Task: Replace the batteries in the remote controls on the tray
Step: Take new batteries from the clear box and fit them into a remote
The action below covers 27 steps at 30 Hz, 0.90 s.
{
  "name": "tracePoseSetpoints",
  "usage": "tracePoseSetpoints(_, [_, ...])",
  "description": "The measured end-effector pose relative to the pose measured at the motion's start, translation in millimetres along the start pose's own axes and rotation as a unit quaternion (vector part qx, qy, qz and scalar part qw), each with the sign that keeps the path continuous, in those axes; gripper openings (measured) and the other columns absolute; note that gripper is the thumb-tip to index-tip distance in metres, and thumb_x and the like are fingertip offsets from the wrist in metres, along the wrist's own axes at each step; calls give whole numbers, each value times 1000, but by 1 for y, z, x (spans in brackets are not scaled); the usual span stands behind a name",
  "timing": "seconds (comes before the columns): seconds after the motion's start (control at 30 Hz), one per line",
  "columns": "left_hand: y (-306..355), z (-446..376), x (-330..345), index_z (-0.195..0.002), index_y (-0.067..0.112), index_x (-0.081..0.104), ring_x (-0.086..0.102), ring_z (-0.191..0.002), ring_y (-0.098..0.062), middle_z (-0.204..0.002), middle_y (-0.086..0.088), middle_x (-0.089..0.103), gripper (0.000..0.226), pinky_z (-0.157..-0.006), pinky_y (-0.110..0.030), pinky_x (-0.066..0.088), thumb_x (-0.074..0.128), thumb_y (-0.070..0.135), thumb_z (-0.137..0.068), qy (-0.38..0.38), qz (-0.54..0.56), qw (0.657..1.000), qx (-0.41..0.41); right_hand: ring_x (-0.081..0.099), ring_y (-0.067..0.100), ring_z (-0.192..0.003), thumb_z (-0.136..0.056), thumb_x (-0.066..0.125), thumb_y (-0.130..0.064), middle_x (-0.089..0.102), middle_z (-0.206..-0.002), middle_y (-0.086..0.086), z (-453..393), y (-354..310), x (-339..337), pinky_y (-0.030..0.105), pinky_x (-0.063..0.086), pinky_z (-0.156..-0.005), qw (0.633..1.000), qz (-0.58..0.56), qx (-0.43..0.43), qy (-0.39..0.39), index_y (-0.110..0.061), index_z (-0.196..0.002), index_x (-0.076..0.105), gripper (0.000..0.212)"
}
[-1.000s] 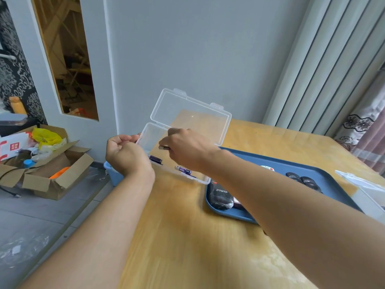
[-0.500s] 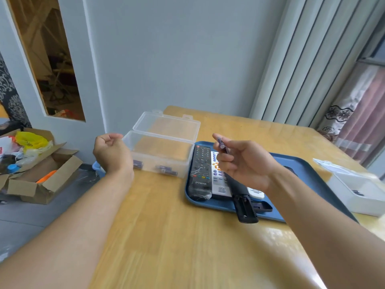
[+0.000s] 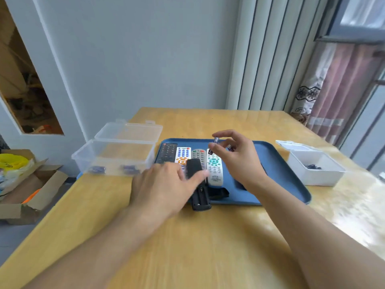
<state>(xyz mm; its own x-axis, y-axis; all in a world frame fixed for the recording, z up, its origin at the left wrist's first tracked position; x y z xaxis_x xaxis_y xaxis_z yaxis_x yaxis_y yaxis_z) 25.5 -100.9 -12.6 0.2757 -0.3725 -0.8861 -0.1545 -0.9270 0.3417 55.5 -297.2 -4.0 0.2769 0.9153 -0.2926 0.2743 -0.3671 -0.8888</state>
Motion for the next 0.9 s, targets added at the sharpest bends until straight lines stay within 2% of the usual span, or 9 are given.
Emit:
tracePoseSetpoints(0.07, [20, 6, 9, -60, 17, 43, 57, -71, -21, -65, 5, 55, 80, -59, -33, 35, 34, 96, -70, -23, -110, 994, 6, 55, 0, -64, -90, 73, -31, 73, -72, -11, 2, 3, -6, 14, 41, -63, 999, -48, 16, 15, -29, -107, 67, 18])
tracePoseSetpoints(0.23, [22, 1, 26, -65, 20, 45, 55, -76, -23, -71, 6, 54, 73, -60, -33, 35, 48, 92, -66, -80, -101, 991, -27, 52, 6, -65, -90, 73, -31, 72, -72, -7, 2, 6, -7, 16, 40, -62, 995, -95, 23, 31, -28, -107, 66, 18])
tracePoseSetpoints(0.4, [23, 0, 28, -56, 15, 38, 52, -61, -22, -53, 6, 50, 58, -58, -30, 39, 68, 58, -80, -85, 65, 994, -37, 55, 6, -67, -89, 74, -30, 74, -73, -7, -2, 3, -11, 26, 40, -72, 991, -129, 17, 30, -28, -107, 67, 19])
tracePoseSetpoints(0.47, [27, -10, 25, -56, 13, 46, 51, -56, -19, -49, 6, 50, 52, -57, -32, 41, 68, 49, -87, -68, 168, 983, -19, 53, 5, -65, -89, 75, -30, 76, -81, -3, -2, -1, -17, 25, 40, -71, 990, -137, 6, 36, -29, -110, 66, 23])
tracePoseSetpoints(0.57, [34, -33, 12, -74, 13, 61, 52, -52, -8, -56, 9, 57, 33, -56, -30, 46, 64, 38, -96, -7, 308, 951, 2, 48, 1, -57, -89, 75, -29, 78, -86, -1, -2, -8, -24, 19, 36, -62, 987, -155, -11, 39, -24, -110, 64, 24])
tracePoseSetpoints(0.63, [34, -43, 11, -88, 10, 63, 54, -55, -12, -66, 6, 60, 26, -49, -27, 43, 59, 33, -100, -1, 381, 924, -11, 45, 1, -52, -89, 76, -27, 78, -86, 1, -2, -12, -25, 17, 35, -56, 986, -163, -20, 24, -20, -107, 64, 22])
tracePoseSetpoints(0.7, [33, -46, 21, -100, 7, 61, 55, -55, -19, -73, -5, 62, 22, -40, -27, 39, 53, 27, -103, -33, 460, 887, -27, 46, 1, -51, -88, 76, -26, 78, -84, 2, -2, -15, -20, 19, 37, -57, 986, -162, -25, -4, -19, -104, 65, 21])
tracePoseSetpoints(0.8, [31, -39, 39, -106, 15, 59, 56, -56, -20, -76, -4, 63, 18, -36, -23, 34, 45, 27, -107, -87, 540, 836, -35, 59, 16, -71, -84, 80, -27, 78, -83, 3, 0, -11, -6, 33, 47, -73, 989, -138, -35, -40, -19, -98, 68, 20])
tracePoseSetpoints(0.9, [24, -32, 49, -98, 18, 59, 39, -45, -15, -71, -7, 56, 27, -37, -18, 19, 41, 35, -108, -127, 608, 780, -73, 61, 23, -74, -81, 82, -25, 77, -82, 2, 2, -10, 9, 41, 53, -73, 989, -125, -44, -64, -19, -94, 69, 19])
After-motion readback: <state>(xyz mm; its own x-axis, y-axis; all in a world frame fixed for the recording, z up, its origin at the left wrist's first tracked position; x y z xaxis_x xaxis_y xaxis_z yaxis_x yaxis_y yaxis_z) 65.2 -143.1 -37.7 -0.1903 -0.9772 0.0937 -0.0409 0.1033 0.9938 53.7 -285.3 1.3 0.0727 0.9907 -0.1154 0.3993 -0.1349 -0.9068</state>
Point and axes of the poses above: each hand's wrist, its own z-axis away from the middle knuckle, its own x-axis out of the palm, y = z × x, the point moved 7 cm from there along -z, towards the middle knuckle
